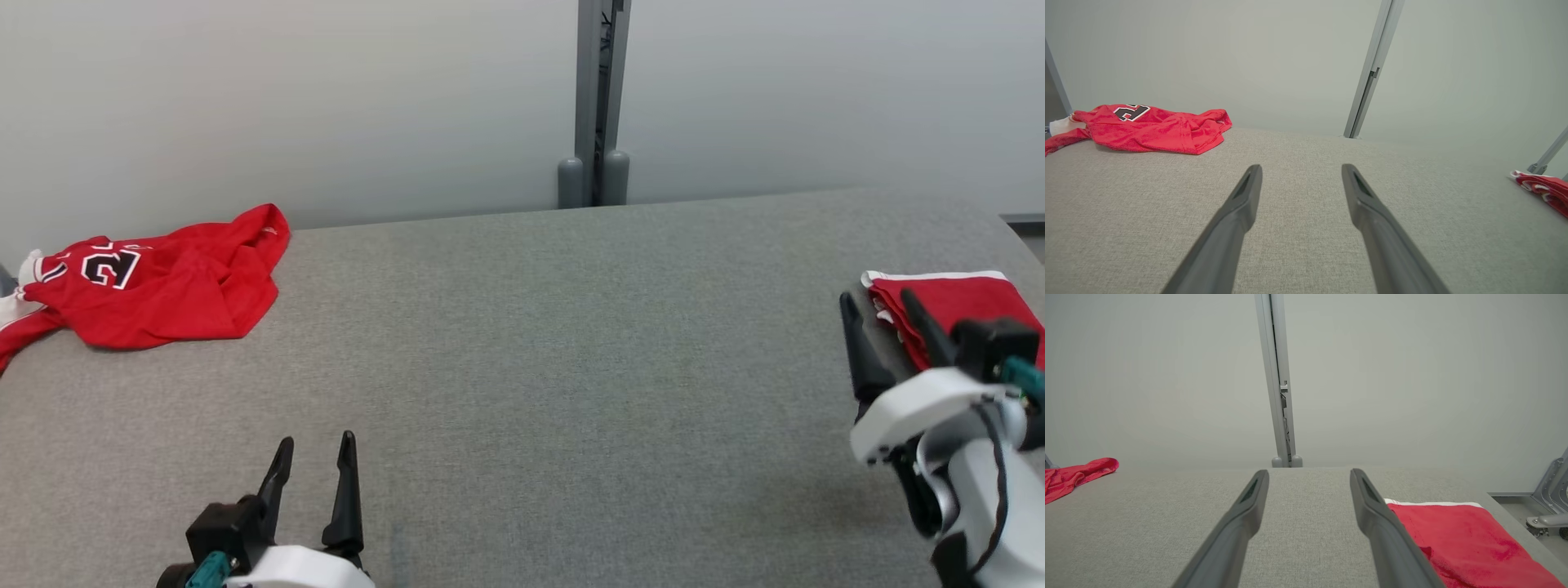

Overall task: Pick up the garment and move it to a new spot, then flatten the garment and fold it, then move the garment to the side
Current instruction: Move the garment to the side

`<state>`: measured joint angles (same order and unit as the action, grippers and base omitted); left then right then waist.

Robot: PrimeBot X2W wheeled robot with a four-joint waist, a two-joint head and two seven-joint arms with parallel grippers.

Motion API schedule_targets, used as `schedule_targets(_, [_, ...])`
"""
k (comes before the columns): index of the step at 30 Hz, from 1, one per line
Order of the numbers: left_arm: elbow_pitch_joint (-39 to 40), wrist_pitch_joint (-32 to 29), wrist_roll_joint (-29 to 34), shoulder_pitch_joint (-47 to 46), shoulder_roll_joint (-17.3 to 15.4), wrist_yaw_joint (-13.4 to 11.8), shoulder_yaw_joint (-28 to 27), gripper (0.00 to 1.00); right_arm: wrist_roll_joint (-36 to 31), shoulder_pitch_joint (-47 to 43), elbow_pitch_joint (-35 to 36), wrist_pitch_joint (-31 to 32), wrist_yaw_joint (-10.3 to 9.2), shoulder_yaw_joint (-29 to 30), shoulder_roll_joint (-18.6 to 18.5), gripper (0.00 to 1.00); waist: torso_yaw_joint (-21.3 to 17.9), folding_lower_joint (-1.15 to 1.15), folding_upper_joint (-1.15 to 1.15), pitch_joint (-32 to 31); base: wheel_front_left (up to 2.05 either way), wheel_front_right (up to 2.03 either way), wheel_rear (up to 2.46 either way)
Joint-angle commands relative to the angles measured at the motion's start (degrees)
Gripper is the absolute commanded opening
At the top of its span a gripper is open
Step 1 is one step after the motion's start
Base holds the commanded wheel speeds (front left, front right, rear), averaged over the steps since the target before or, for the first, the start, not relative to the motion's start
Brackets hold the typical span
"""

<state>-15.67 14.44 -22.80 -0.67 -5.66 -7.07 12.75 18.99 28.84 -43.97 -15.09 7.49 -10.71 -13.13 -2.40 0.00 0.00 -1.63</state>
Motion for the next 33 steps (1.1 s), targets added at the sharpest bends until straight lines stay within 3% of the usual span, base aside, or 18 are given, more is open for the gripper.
schedule_targets(1, [-0.20, 0.35, -0.21, 0.62, -0.06, -0.17, -0.30, 1.00, -1.19, -2.34, 1.61, -0.08, 0.01, 1.70, 1.02, 1.00, 0.58, 0.00, 0.00, -0.52, 0.00, 0.00, 0.00])
schedule_targets(6, [-0.06, 0.60, -0.66, 2.97, 0.24, -0.54, -0.88, 1.00, -8.79, -10.93, 9.94, -0.09, 0.01, 10.65, 7.37, 1.00, 1.36, 0.00, 0.00, -1.29, 0.00, 0.00, 0.00])
schedule_targets(9, [0.30, 0.71, -0.52, 3.94, 0.43, -0.67, -0.72, 1.00, -12.01, -15.48, 14.87, -0.10, 0.01, 13.13, 9.34, 1.00, 2.06, 0.00, 0.00, -1.68, 0.00, 0.00, 0.00])
schedule_targets(20, [0.58, 0.73, 0.89, 4.27, 0.97, -0.90, 0.66, 1.00, -8.25, -26.68, 25.35, 0.75, 0.01, 8.16, 10.07, 1.00, 3.74, 0.00, 0.00, -2.67, 0.00, 0.00, 0.00])
schedule_targets(33, [-0.04, 0.77, 1.57, 3.16, 0.53, -0.98, 1.02, 1.00, -7.05, -28.17, 27.08, 2.40, 0.01, 7.67, 10.09, 1.00, 4.06, 0.00, 0.00, -2.63, 0.00, 0.00, 0.00])
